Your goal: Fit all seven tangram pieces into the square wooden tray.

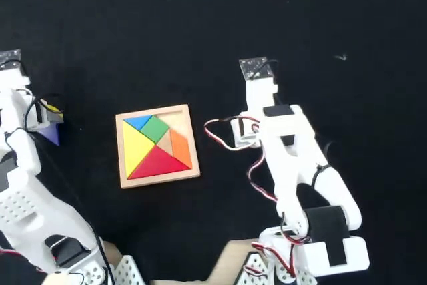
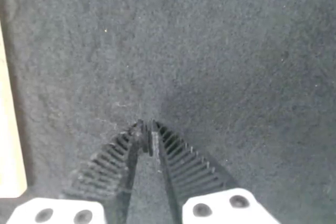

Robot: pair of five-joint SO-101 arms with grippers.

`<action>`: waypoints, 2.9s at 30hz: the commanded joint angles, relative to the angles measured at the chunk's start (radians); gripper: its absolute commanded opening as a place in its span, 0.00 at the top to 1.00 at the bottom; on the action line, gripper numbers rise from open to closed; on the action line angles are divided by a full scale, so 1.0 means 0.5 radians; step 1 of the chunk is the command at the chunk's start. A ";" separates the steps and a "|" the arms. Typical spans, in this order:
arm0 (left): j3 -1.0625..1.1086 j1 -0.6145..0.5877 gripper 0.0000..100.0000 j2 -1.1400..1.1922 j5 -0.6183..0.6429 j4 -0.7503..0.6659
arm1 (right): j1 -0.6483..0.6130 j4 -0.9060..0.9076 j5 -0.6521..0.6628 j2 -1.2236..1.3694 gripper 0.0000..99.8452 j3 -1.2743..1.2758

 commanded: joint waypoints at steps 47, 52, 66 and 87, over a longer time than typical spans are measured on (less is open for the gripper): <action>-0.078 -0.017 0.69 0.012 1.148 0.620 | 0.025 -0.031 0.025 -0.002 0.99 0.002; -0.087 -0.011 0.77 0.012 1.148 0.620 | 0.025 -0.031 0.025 -0.002 0.99 0.002; -0.189 0.011 0.84 -0.114 1.053 0.718 | 0.025 -0.031 0.025 -0.002 0.99 0.002; -0.382 1.097 0.83 -0.795 -1.307 1.200 | 0.451 -0.031 0.006 -0.020 0.99 -0.106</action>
